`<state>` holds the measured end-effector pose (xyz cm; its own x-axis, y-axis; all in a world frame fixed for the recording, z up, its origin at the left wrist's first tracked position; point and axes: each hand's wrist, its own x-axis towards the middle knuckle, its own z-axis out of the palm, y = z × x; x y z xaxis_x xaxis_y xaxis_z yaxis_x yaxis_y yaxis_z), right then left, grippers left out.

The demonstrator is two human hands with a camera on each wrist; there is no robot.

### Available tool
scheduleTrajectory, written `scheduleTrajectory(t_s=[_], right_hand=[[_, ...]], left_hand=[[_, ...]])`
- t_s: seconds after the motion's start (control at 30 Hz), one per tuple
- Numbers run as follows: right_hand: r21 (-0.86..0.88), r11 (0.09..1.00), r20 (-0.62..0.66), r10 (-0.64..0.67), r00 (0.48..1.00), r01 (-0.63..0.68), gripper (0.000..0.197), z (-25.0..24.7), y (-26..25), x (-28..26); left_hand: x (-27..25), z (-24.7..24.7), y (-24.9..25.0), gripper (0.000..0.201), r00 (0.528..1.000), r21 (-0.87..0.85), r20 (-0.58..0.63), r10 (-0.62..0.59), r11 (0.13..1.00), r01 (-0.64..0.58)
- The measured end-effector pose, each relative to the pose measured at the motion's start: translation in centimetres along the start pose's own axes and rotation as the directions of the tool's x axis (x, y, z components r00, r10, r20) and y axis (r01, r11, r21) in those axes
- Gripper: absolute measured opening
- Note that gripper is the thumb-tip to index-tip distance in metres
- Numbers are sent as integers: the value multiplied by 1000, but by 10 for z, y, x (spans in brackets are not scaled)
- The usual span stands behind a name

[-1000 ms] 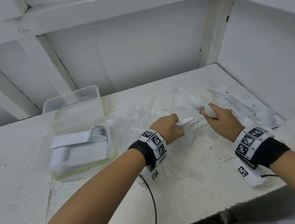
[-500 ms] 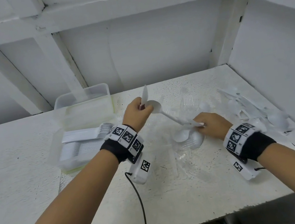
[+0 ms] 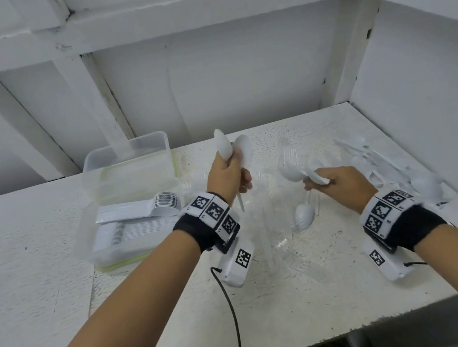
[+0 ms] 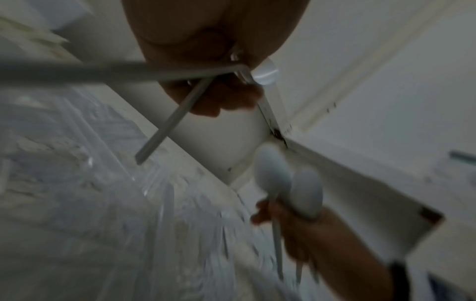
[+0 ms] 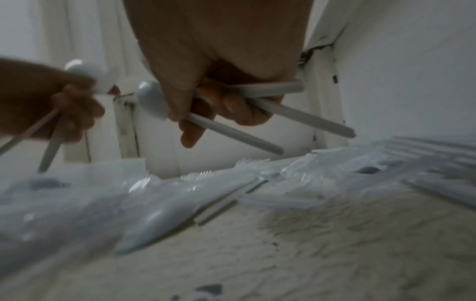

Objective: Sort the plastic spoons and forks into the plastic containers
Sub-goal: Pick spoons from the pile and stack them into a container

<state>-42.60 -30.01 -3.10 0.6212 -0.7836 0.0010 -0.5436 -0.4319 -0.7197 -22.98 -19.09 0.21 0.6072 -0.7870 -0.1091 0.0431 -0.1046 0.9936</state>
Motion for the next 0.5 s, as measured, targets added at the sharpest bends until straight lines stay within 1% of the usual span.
scheduleTrajectory(t_s=[0.03,0.07,0.1,0.13,0.2,0.27,0.33,0.37,0.43,0.5], right_hand=[[47,999,-37,13,999,-12,15,-3,2,-1],[96,995,-64,34,997,-28,17,-5,1,-3],[142,989,-83,62,995,-50,20,-7,1,-5],[182,981,-98,91,991,-72,22,-8,1,-6],[234,967,-129,135,982,-102,26,-11,0,-9],[290,949,-152,175,973,-125,27,-12,3,-10],[361,921,-169,223,960,-150,26,-12,6,-11],[410,897,-167,251,953,-164,25,-11,7,-12],[479,857,-144,290,946,-190,23,-10,8,-14],[438,870,-125,307,943,-226,22,-9,7,-15]], left_hand=[[-1,7,-2,14,1000,78,27,9,997,-11],[-2,14,-4,18,997,209,65,31,977,-44],[-1,22,-8,24,990,360,127,57,928,-99],[-1,30,-11,28,977,496,205,64,854,-159],[-2,46,-16,34,940,673,341,5,698,-247],[-2,60,-22,34,907,752,418,-55,581,-312],[-4,72,-27,33,870,791,480,-110,485,-375],[-5,77,-29,36,851,805,505,-143,434,-405],[-7,83,-35,51,827,836,519,-214,327,-440],[-8,86,-39,62,828,866,494,-266,238,-440]])
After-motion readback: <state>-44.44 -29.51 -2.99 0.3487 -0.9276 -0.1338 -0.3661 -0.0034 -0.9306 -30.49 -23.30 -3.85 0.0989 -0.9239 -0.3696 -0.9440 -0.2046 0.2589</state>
